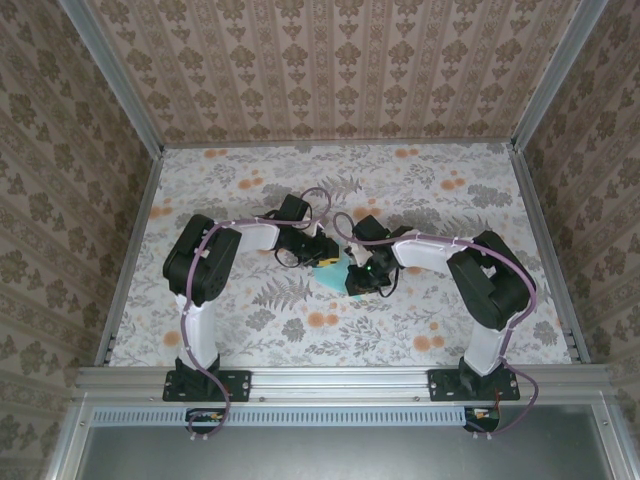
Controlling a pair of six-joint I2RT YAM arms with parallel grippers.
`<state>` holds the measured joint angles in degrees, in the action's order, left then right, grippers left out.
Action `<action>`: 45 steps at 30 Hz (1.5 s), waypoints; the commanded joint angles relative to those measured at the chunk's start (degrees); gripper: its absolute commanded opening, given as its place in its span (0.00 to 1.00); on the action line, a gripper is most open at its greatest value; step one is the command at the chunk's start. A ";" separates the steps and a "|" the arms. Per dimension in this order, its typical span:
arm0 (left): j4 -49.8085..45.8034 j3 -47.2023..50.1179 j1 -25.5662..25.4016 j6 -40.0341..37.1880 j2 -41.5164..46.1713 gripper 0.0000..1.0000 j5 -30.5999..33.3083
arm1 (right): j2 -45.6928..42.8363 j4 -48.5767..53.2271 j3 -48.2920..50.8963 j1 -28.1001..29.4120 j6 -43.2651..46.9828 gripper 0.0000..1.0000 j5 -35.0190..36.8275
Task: Fold a paper plane with a square sheet of paper (fold left side to right side)
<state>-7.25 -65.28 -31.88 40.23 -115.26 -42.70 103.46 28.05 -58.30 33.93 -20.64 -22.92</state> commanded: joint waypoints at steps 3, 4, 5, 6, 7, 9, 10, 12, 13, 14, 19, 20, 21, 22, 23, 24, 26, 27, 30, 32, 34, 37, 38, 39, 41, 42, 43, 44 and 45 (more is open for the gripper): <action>-7.76 1.82 1.12 -1.29 -4.22 0.26 8.24 | 0.26 9.31 4.36 0.18 -2.10 0.14 1.51; -7.82 1.82 1.12 -1.31 -4.18 0.26 8.33 | 0.02 9.48 4.56 0.17 -2.18 0.13 1.55; -7.84 1.78 1.12 -1.29 -4.18 0.26 8.27 | -0.24 9.66 4.74 0.17 -2.39 0.13 1.68; -7.87 1.75 1.18 -1.29 -4.25 0.26 8.38 | -0.46 9.68 4.93 0.18 -2.46 0.12 1.73; -7.92 1.73 1.12 -1.36 -4.27 0.26 8.37 | -0.76 9.71 5.23 0.15 -2.65 0.12 1.74; -7.90 1.73 1.16 -1.40 -4.27 0.26 8.40 | -1.12 9.87 5.62 0.17 -2.83 0.11 1.65; -8.04 1.73 1.20 -1.50 -4.33 0.26 8.49 | -1.24 9.96 5.82 0.13 -2.91 0.11 1.65; -8.09 1.64 1.20 -1.51 -4.36 0.27 8.44 | -1.58 10.16 6.29 0.18 -3.10 0.10 1.65; -8.13 1.57 1.20 -1.49 -4.35 0.26 8.42 | -1.80 10.11 6.57 0.15 -3.25 0.10 1.65; -8.06 1.52 1.20 -1.59 -4.36 0.26 8.50 | -2.05 10.16 6.77 0.12 -3.44 0.10 1.65; -8.24 1.36 1.20 -1.56 -4.44 0.26 8.49 | -3.11 10.65 7.59 0.12 -3.66 0.09 1.30; -8.29 1.37 1.20 -1.56 -4.44 0.26 8.50 | -3.30 10.84 7.90 0.08 -3.73 0.09 1.46; -8.30 1.38 1.20 -1.71 -4.44 0.26 8.44 | -3.59 10.96 8.07 0.09 -3.79 0.09 1.64; -8.31 1.29 1.20 -1.64 -4.44 0.26 8.51 | -3.85 11.07 8.29 0.00 -3.90 0.09 1.81; -8.29 1.23 1.20 -1.65 -4.44 0.26 8.51 | -4.12 11.23 8.30 -0.09 -3.81 0.08 1.89; -8.30 1.29 1.20 -1.64 -4.44 0.26 8.39 | -4.37 11.53 8.22 -0.09 -3.77 0.07 1.97; -8.30 1.21 1.20 -1.64 -4.44 0.26 8.38 | -5.85 12.15 7.23 -0.09 -3.63 0.05 2.09; -8.24 1.26 1.20 -1.64 -4.38 0.27 8.38 | -6.83 12.27 6.71 -0.12 -3.59 0.05 1.85; -8.22 1.23 1.12 -1.60 -4.36 0.26 8.33 | -10.08 11.61 4.22 -0.10 -3.58 0.03 -0.37; -8.11 1.14 1.12 -1.50 -4.36 0.26 8.26 | -11.24 10.43 2.64 -0.09 -4.11 0.02 -2.17; -8.11 1.28 1.12 -1.53 -4.27 0.27 8.27 | -11.29 9.17 1.25 -0.10 -4.68 0.02 -3.45; -7.91 1.37 1.05 -1.41 -4.18 0.26 8.32 | -10.27 5.51 0.36 -0.19 -6.34 0.02 -3.30; -7.83 1.38 1.04 -1.42 -4.18 0.26 8.27 | -9.61 4.73 -0.03 -0.35 -6.67 0.02 -2.44; -7.85 1.38 1.02 -1.30 -4.17 0.26 8.21 | -8.82 3.90 -0.33 -0.55 -6.96 0.02 -1.78; -7.78 1.25 0.96 -1.28 -4.27 0.26 8.16 | -6.74 1.50 -1.11 -0.88 -7.70 0.02 -0.95; -7.73 1.29 0.94 -1.28 -4.27 0.26 8.16 | -6.00 0.44 -1.32 -0.96 -8.10 0.02 -0.81; -7.87 1.15 0.90 -1.21 -4.31 0.26 8.07 | -5.14 -0.28 -1.67 -0.97 -8.40 0.02 -0.58; -7.78 1.12 0.85 -1.26 -4.35 0.26 8.15 | -4.31 -0.77 -2.02 -0.97 -8.52 0.02 -0.05; -7.87 1.03 0.85 -1.24 -4.36 0.26 8.16 | -3.56 -1.39 -2.21 -1.00 -8.79 0.02 0.14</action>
<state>-8.21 -65.91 -31.88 39.79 -115.44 -42.63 97.69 29.43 -58.89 33.26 -27.49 -24.21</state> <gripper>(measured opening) 0.264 0.052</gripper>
